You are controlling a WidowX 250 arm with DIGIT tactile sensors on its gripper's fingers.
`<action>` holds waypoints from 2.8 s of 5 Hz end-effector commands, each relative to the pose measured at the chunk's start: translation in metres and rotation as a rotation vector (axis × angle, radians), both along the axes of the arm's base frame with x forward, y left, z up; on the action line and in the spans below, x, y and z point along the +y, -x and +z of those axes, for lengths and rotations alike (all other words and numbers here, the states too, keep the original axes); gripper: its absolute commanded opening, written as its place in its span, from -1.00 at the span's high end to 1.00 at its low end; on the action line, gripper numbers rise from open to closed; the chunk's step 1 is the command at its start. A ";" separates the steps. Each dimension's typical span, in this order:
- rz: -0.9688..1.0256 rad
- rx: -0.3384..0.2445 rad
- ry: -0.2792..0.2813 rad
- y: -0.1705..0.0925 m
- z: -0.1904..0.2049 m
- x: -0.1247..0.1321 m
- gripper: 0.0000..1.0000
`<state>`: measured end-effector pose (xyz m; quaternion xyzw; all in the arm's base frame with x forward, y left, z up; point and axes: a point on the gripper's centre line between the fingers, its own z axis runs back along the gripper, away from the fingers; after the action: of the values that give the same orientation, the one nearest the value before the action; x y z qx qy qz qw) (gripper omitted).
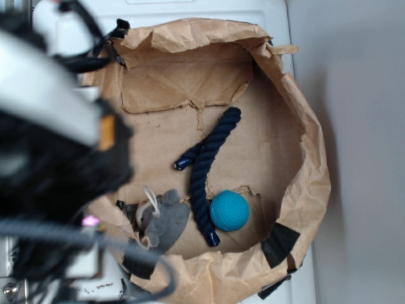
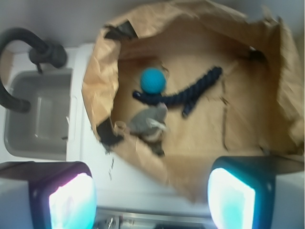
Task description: Grab the blue ball.
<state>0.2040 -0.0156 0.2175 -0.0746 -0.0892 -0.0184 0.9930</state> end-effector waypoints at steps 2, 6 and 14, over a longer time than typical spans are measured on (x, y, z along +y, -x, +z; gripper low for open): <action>0.088 -0.036 -0.015 -0.037 0.003 0.016 -1.00; 0.142 -0.223 -0.022 -0.046 -0.064 0.021 -1.00; 0.015 -0.304 -0.056 -0.088 -0.129 -0.044 -1.00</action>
<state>0.2837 -0.0511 0.0723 -0.0326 -0.2114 -0.0205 0.9766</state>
